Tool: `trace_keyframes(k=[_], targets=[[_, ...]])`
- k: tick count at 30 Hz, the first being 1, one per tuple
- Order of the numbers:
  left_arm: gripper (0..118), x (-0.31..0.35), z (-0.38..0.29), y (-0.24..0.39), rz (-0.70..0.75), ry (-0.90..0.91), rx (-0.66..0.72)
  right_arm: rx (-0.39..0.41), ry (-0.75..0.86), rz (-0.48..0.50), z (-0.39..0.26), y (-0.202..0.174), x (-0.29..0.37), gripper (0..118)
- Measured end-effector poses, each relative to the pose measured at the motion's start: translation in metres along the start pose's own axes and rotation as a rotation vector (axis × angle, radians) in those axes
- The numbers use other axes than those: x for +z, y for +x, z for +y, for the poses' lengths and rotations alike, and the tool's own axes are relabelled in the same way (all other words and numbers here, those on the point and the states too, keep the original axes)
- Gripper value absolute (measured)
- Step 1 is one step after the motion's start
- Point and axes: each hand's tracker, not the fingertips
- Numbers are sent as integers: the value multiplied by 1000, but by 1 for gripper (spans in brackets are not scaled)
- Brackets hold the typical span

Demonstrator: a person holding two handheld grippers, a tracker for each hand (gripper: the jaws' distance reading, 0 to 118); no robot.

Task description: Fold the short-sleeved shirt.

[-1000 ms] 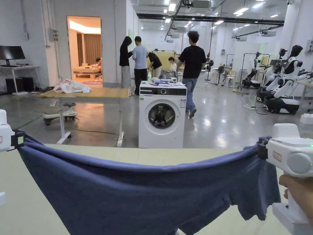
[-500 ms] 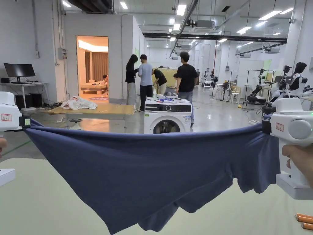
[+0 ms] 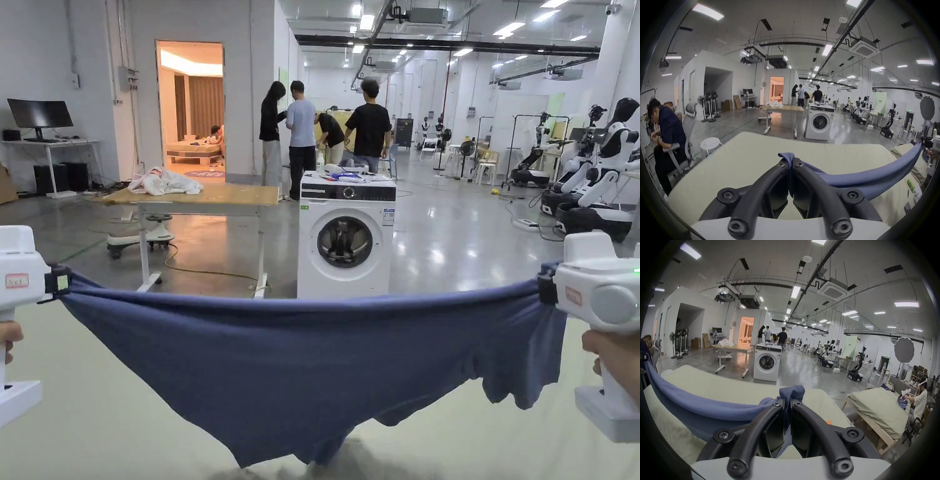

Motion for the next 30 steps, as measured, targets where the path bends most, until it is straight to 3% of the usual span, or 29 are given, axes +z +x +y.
trace_keyframes(k=[6, 15, 30], targets=[[0, 25, -86, -18, -20, -57, 70, -43, -62, 16, -84, -1, 17, 4], [0, 106, -190, -34, -33, -102, 77, -6, -156, 47, -182, -4, 83, 4], [0, 171, -288, -25, 78, -225, 6, -26, -321, 22, -281, -17, 156, 4]])
